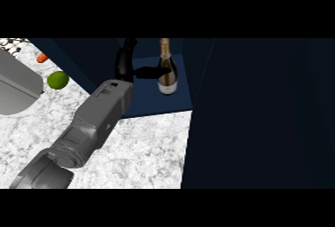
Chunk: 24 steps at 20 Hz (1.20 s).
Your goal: Pick up the wine, place it into the cabinet and close the cabinet
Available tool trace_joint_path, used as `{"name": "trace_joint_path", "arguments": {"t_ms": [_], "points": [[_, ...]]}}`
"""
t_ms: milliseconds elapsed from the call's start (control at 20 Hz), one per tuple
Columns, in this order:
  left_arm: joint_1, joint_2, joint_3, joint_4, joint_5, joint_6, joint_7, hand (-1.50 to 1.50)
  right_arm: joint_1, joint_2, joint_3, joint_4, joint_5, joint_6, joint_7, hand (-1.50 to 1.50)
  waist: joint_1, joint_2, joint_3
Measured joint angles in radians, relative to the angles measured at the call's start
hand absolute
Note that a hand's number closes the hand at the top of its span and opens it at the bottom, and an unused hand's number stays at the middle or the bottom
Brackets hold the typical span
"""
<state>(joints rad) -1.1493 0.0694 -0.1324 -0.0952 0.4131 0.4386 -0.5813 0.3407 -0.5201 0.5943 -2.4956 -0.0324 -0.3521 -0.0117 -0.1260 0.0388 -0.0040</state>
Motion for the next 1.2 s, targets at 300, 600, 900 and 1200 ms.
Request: {"name": "trace_joint_path", "arguments": {"t_ms": [300, 600, 900, 1200], "points": [[-0.032, -0.007, 0.047, -0.038, 0.040, -0.091, -0.032, 1.50, 0.015, -0.003, -0.002, -0.001, -0.001, 0.005, -0.006, -1.50, 0.010, -0.006, 0.001], [-0.049, -0.018, 0.076, -0.063, 0.063, -0.218, -0.055, -1.50, 0.030, -0.010, -0.006, -0.004, -0.002, 0.006, -0.001, -1.50, 0.031, -0.015, 0.002], [-0.064, -0.050, 0.088, -0.075, 0.069, -0.271, -0.046, -1.50, 0.047, -0.020, -0.029, -0.011, -0.004, 0.002, 0.010, -1.50, 0.056, -0.025, 0.003], [-0.041, -0.059, 0.080, -0.108, 0.074, -0.301, -0.028, -1.50, 0.070, -0.023, -0.025, -0.017, 0.000, -0.018, 0.011, -1.50, 0.079, -0.036, 0.003]]}}
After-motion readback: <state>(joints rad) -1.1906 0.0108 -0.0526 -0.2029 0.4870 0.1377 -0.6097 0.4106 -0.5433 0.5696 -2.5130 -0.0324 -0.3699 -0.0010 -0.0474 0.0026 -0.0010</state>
